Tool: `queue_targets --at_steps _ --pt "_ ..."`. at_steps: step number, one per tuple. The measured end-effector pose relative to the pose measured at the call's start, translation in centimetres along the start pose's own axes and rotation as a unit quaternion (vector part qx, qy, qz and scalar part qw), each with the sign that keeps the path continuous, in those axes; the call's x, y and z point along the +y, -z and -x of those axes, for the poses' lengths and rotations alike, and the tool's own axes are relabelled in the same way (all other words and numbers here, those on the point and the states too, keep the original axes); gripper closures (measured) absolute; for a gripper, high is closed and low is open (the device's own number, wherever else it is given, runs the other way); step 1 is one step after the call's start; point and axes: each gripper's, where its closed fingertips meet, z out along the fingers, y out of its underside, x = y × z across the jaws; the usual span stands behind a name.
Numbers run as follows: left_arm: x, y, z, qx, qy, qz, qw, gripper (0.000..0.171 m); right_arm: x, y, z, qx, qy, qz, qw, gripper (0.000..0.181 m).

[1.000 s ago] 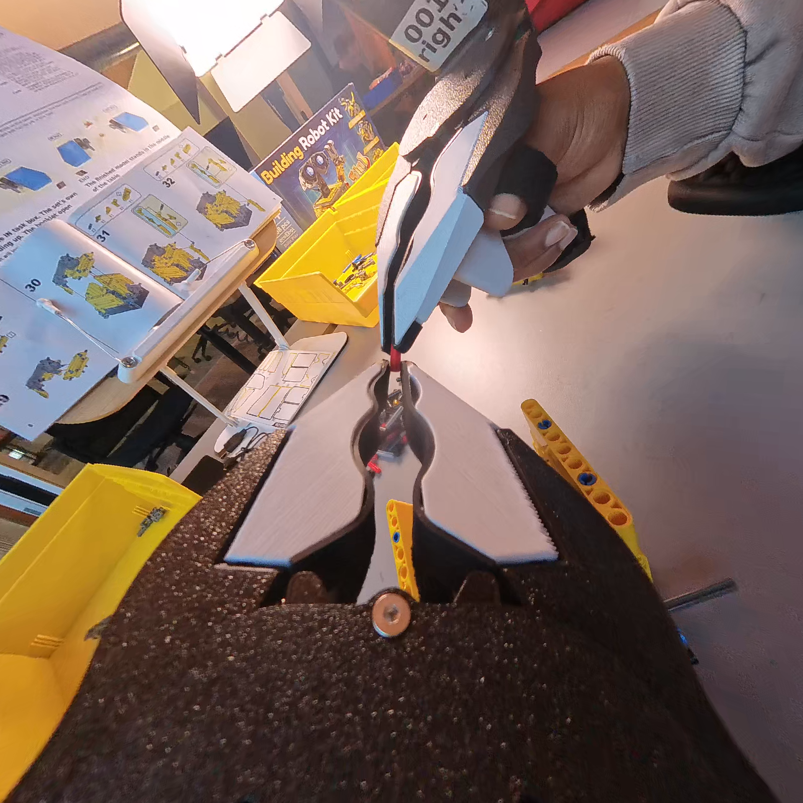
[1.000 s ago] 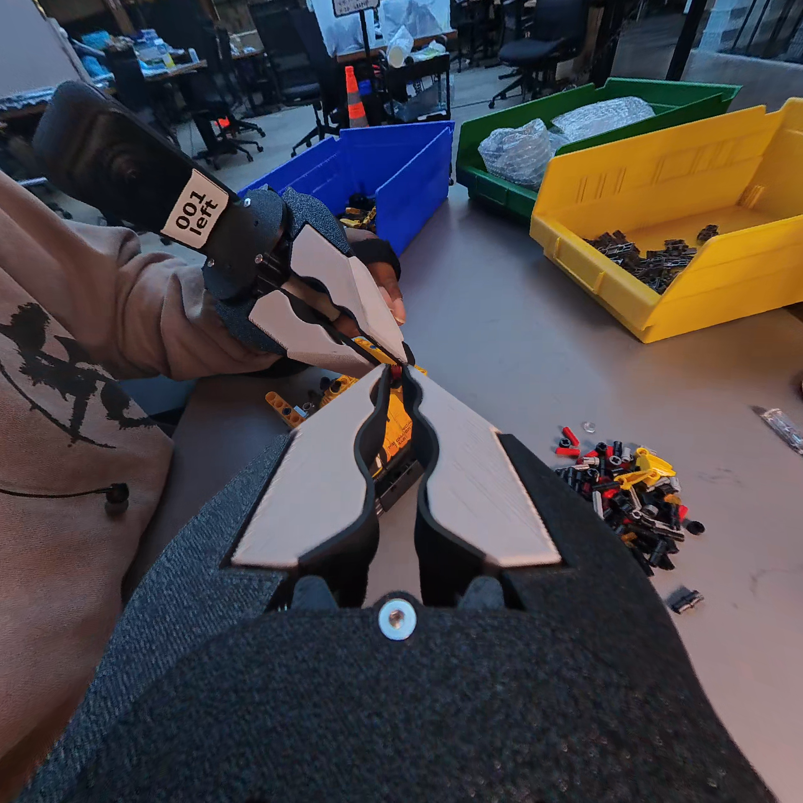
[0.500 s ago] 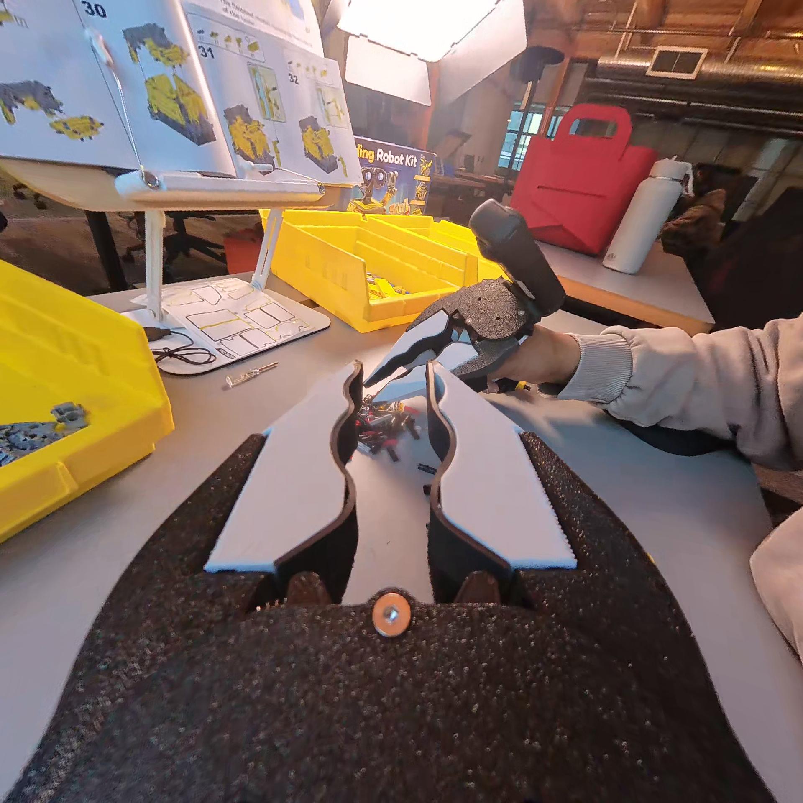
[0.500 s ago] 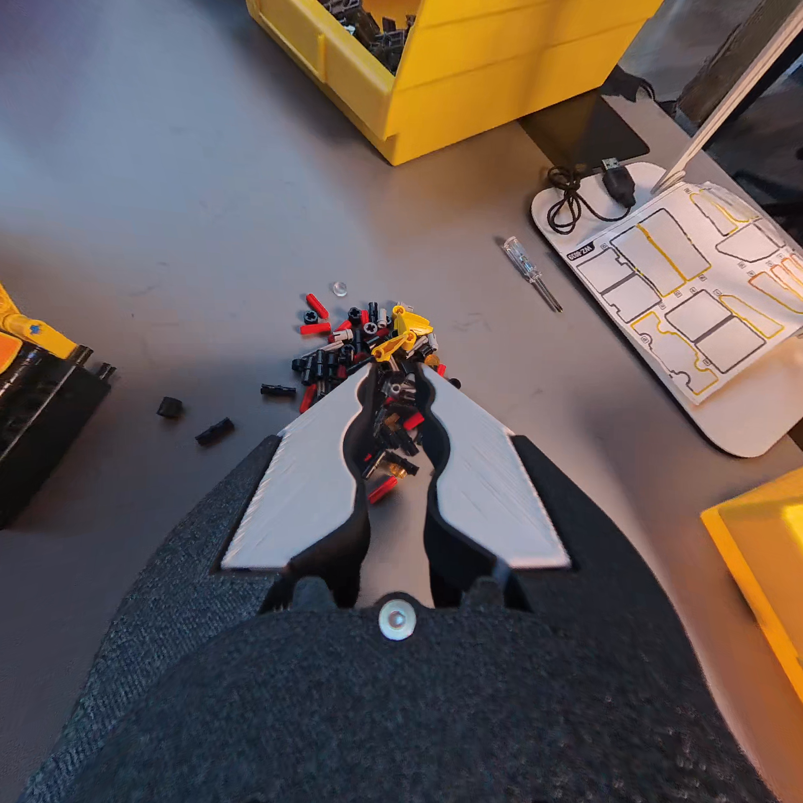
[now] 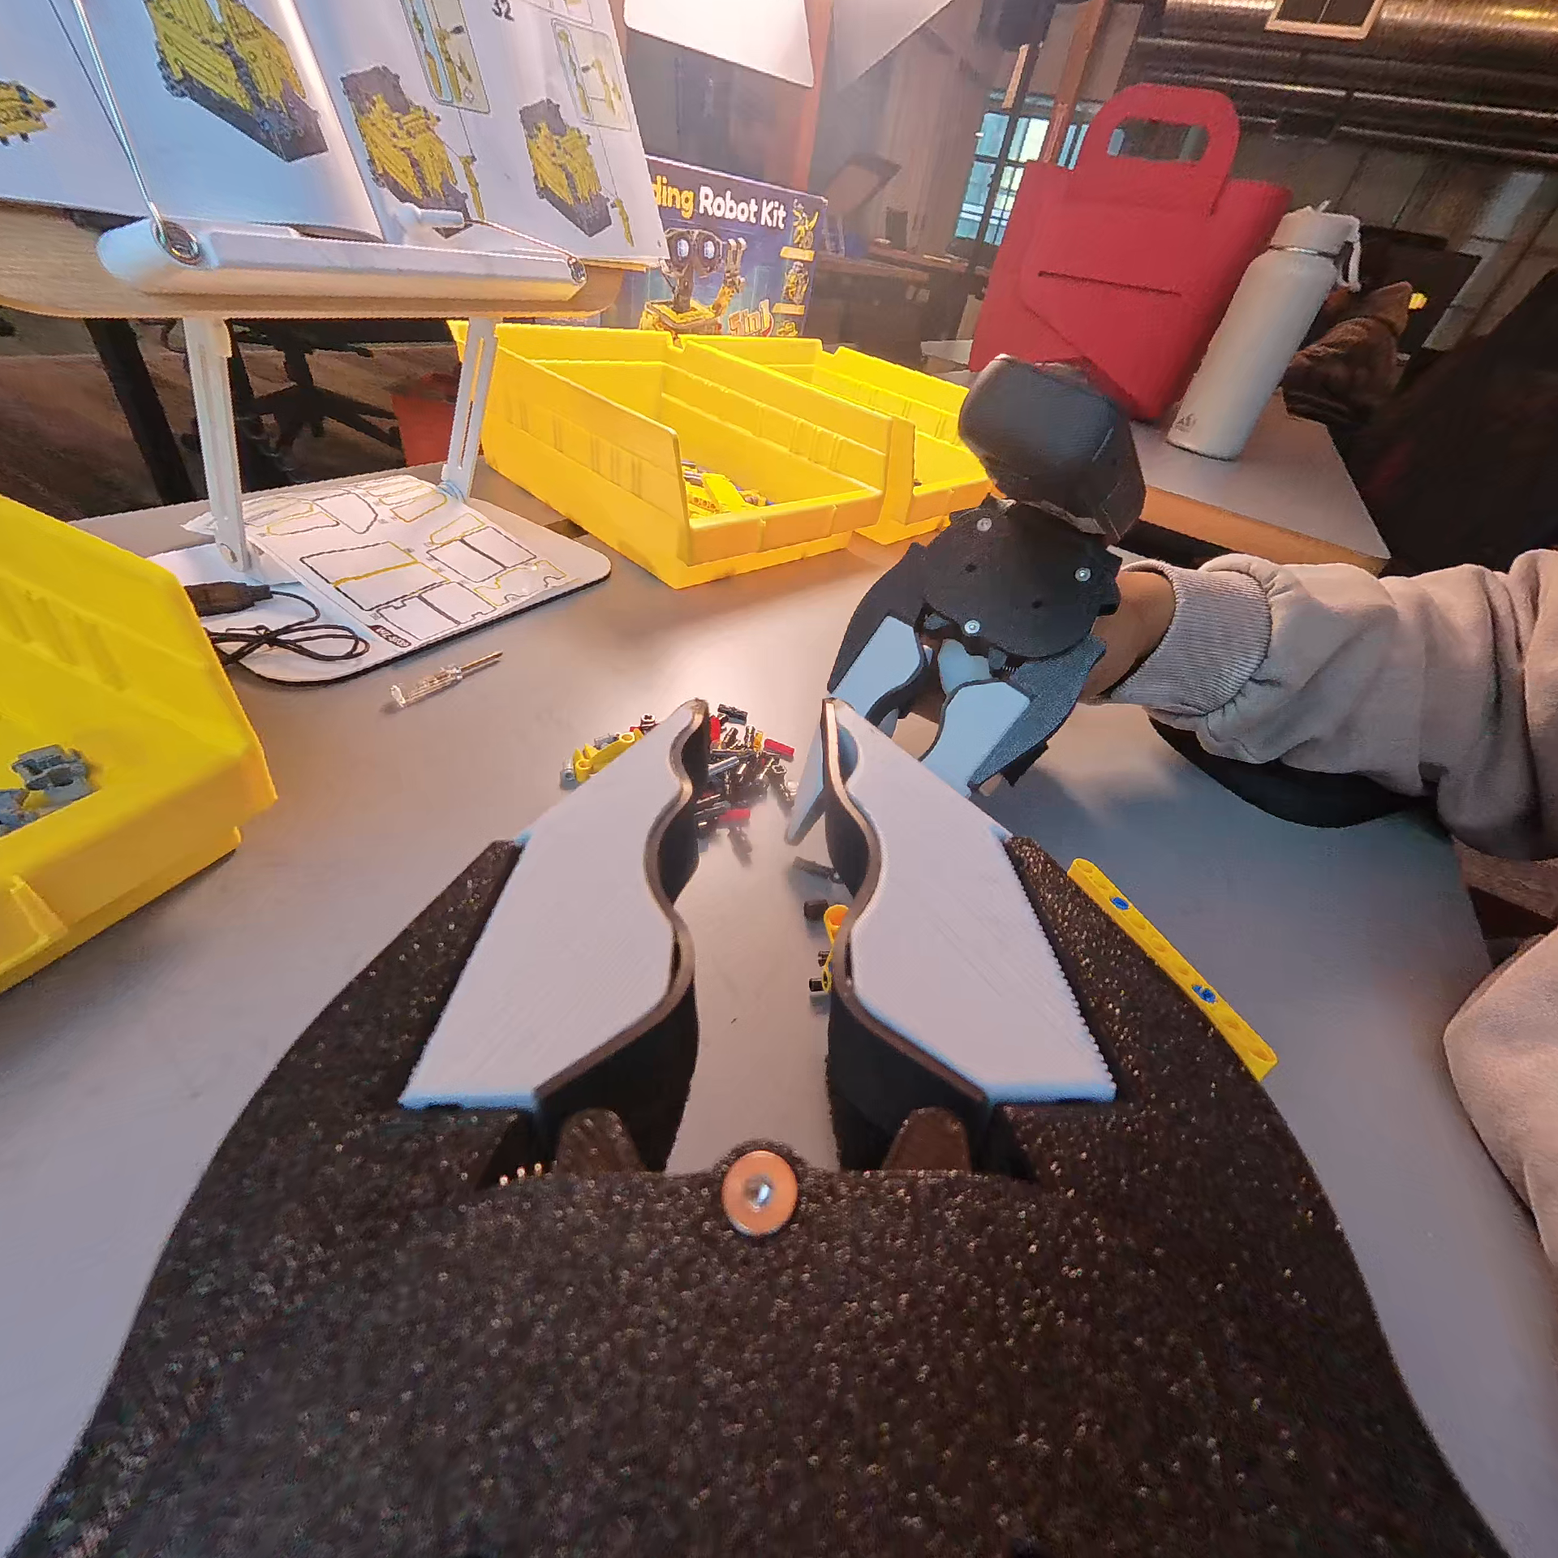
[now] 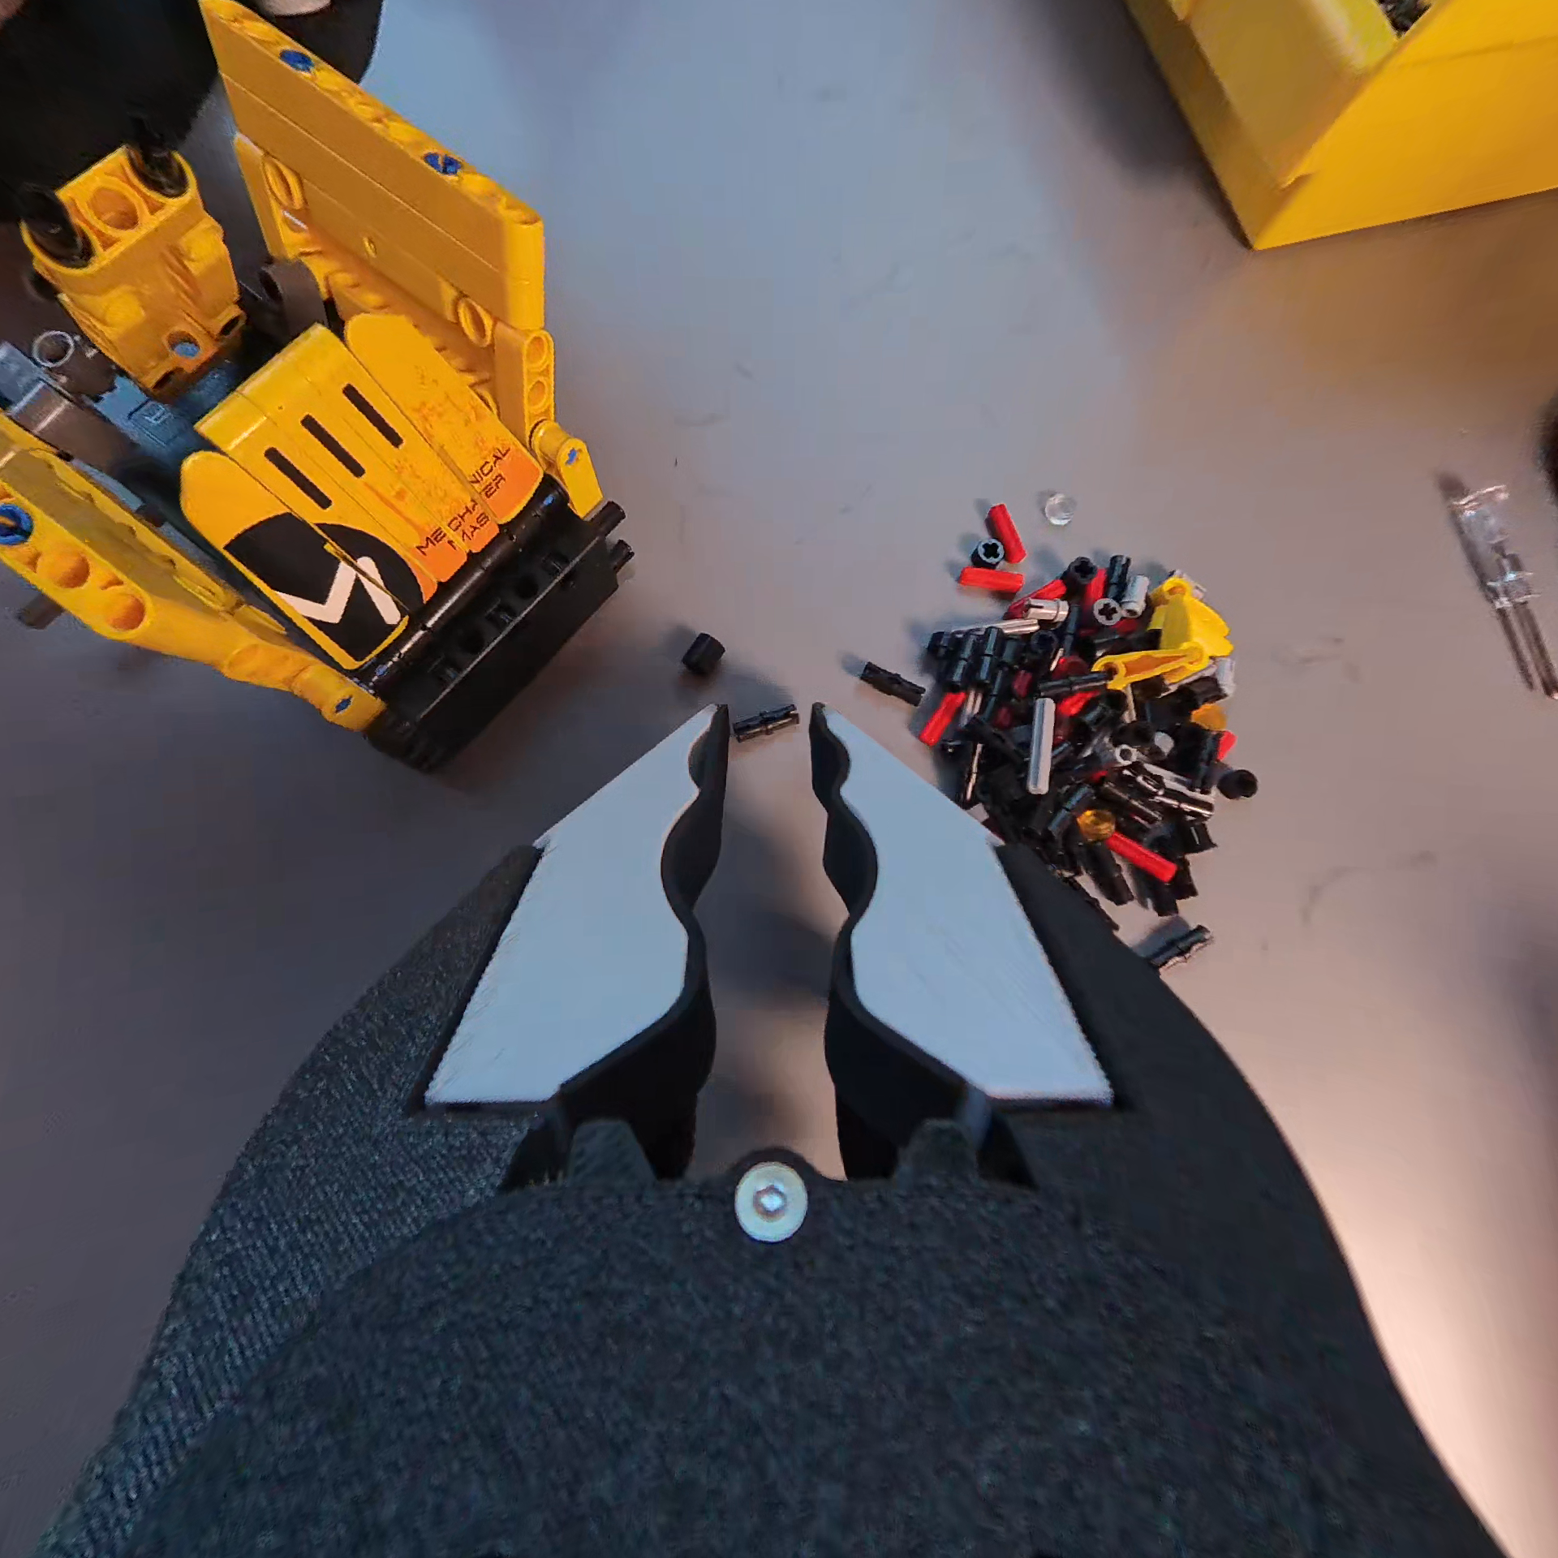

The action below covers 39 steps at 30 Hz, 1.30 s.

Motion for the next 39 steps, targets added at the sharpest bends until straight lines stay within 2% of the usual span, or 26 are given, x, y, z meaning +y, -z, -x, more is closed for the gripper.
queue_targets --at_steps 7,8,14,17,20,22,24,27,29,34,39 --pt "-0.1 0.0 -0.4 0.007 -0.001 -0.001 1.000 0.147 0.2 -0.5 -0.1 -0.003 0.004 0.025 1.000 0.167" --pt "-0.2 0.0 -0.4 0.007 -0.003 -0.001 1.000 0.147 0.2 -0.4 -0.3 0.004 0.006 0.022 1.000 0.178" --pt "-0.4 0.1 -0.3 0.001 -0.006 -0.004 1.000 0.148 -1.2 1.2 -4.9 0.097 -0.014 -0.028 0.995 0.180" --pt "-0.7 0.5 0.5 -0.021 -0.011 -0.010 1.000 0.150 -2.4 0.6 -3.1 0.057 -0.015 -0.054 0.997 0.169" --pt "-1.1 1.7 3.0 -0.074 -0.015 -0.004 0.997 0.151 -4.0 -0.6 -1.2 0.034 0.029 -0.052 0.998 0.163" --pt "0.1 2.8 4.7 -0.088 -0.009 0.050 0.995 0.150 -5.2 -1.2 -0.7 0.024 0.043 -0.054 0.997 0.163" --pt "3.3 4.5 5.9 -0.092 -0.005 0.157 0.983 0.146 -5.9 -1.7 -1.0 0.020 0.041 -0.053 0.998 0.163" --pt "9.1 8.5 7.9 -0.136 0.010 0.312 0.940 0.143 -6.0 -1.5 -1.7 0.028 0.037 -0.054 0.998 0.163" --pt "11.7 10.7 8.3 -0.159 0.021 0.377 0.912 0.140 -5.8 -1.1 -2.1 0.029 0.028 -0.057 0.998 0.163" --pt "12.2 10.0 7.9 -0.149 0.010 0.379 0.913 0.147 -5.5 -0.1 -3.2 0.037 0.000 -0.070 0.997 0.163" --pt "12.2 9.7 7.9 -0.146 0.008 0.376 0.915 0.171 -5.3 0.8 -3.4 0.042 -0.004 -0.077 0.996 0.163"
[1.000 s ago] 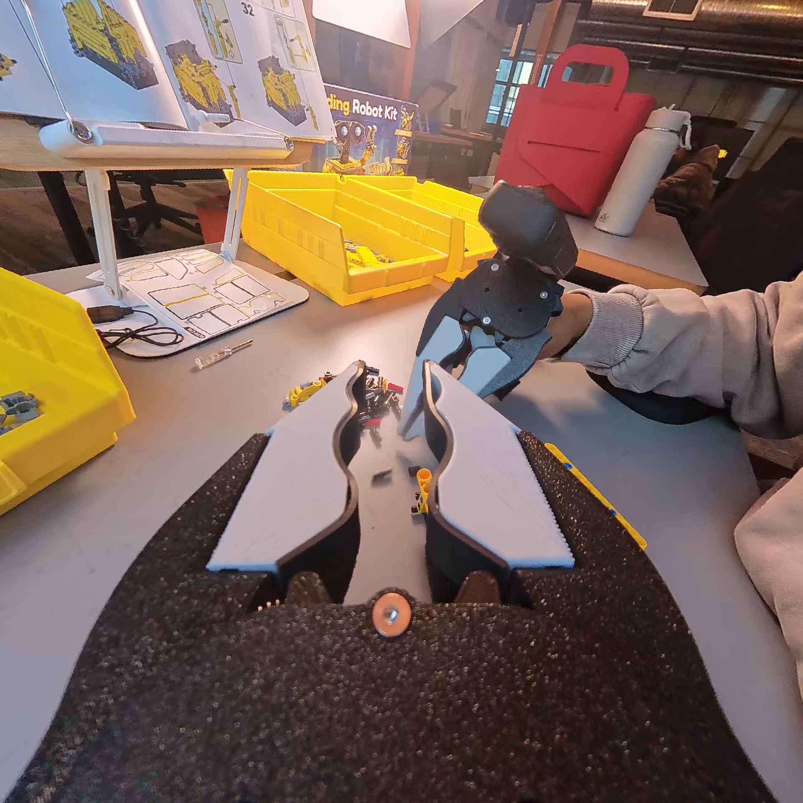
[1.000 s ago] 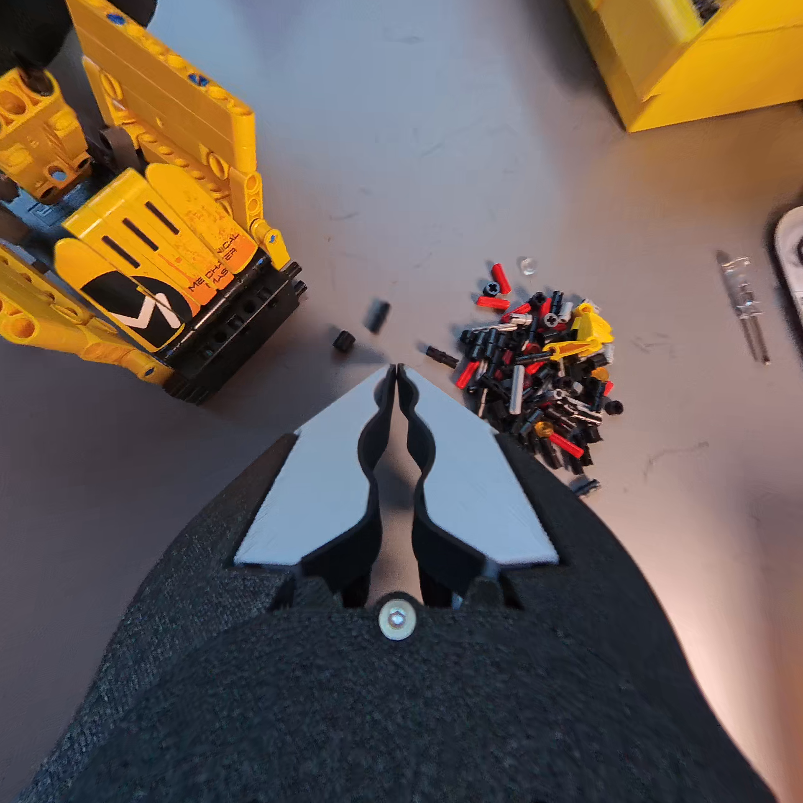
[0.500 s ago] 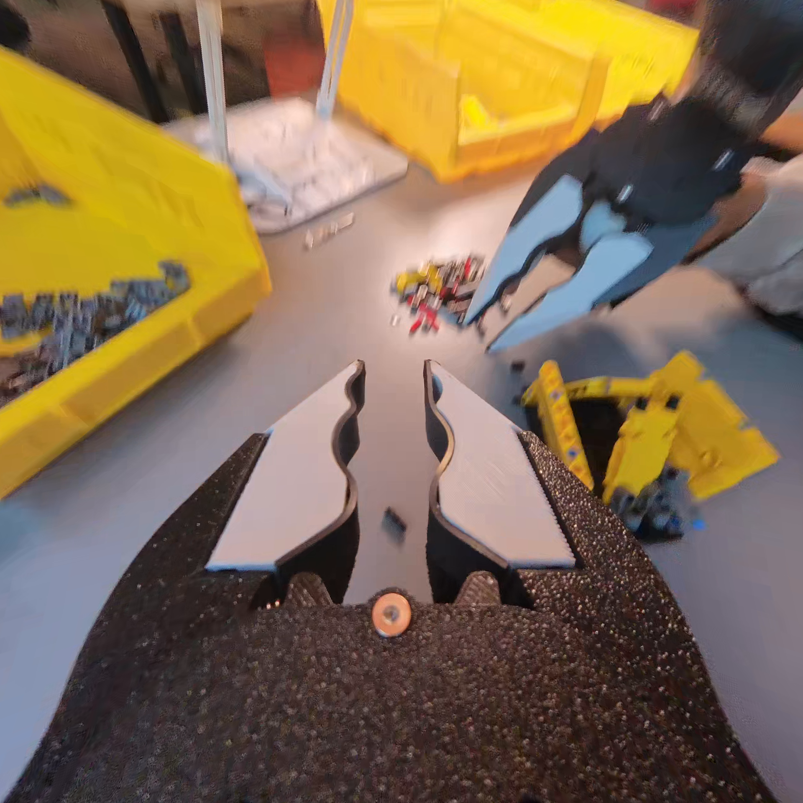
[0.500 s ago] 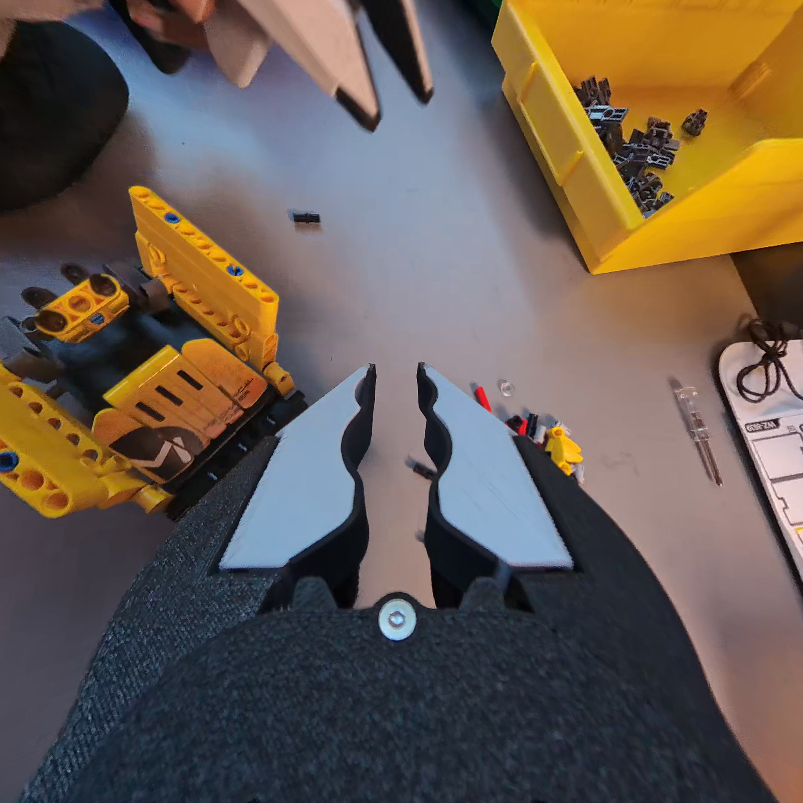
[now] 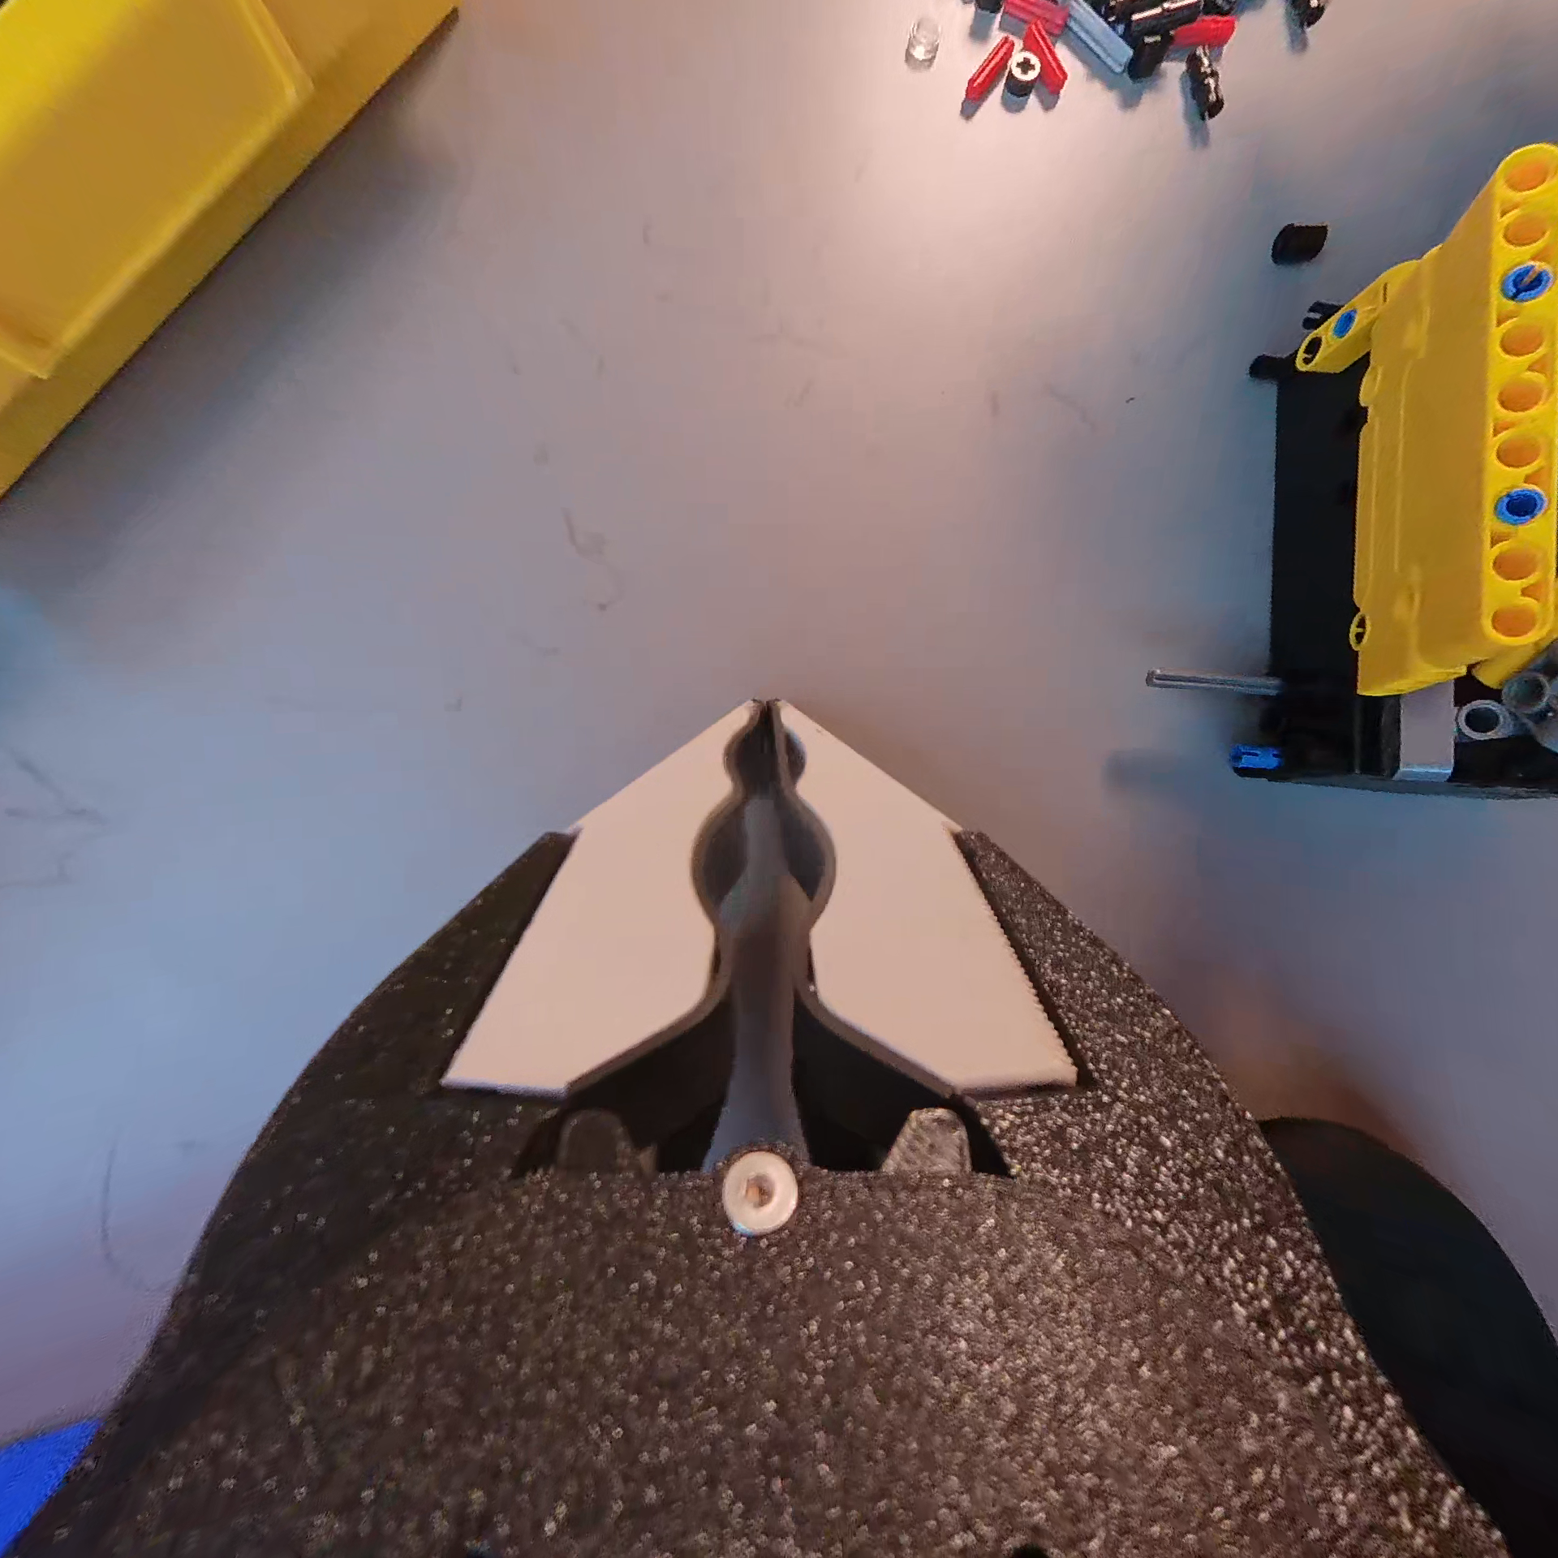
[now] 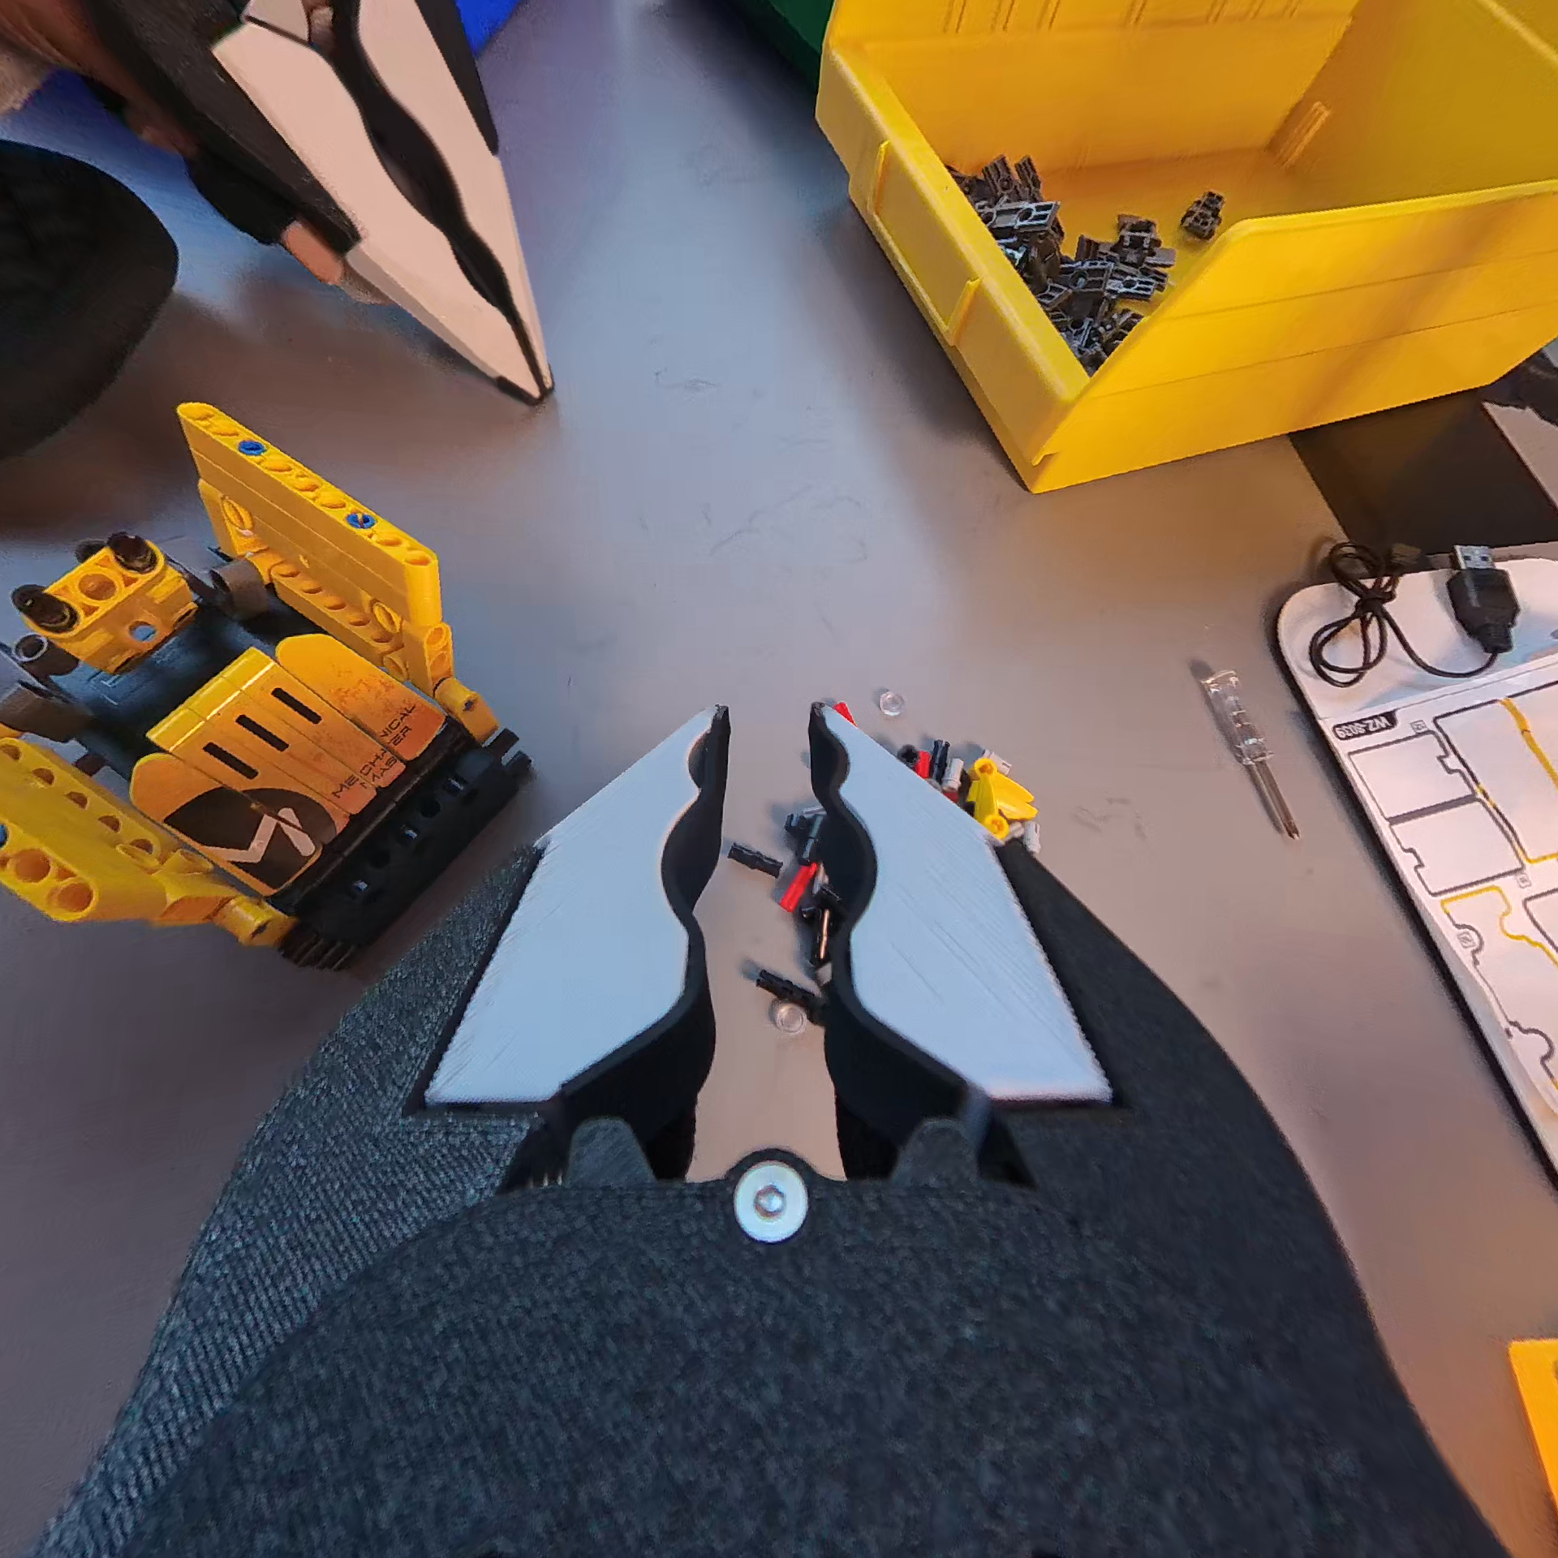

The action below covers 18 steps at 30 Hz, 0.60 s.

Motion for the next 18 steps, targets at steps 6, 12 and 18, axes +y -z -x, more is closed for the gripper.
queue_targets --at_steps 6,12,18 --pt "-3.7 0.4 -1.9 0.020 -0.043 -0.084 0.995 0.171 -1.0 1.5 1.1 -0.023 0.000 -0.036 0.999 0.163" --pt "-10.8 3.8 -4.1 0.114 0.040 -0.280 0.953 0.171 -3.3 2.3 3.3 -0.037 0.049 -0.096 0.993 0.163" --pt "-5.2 4.0 3.0 -0.086 0.061 -0.149 0.983 0.157 -2.2 1.9 3.2 -0.018 0.083 -0.063 0.994 0.163"
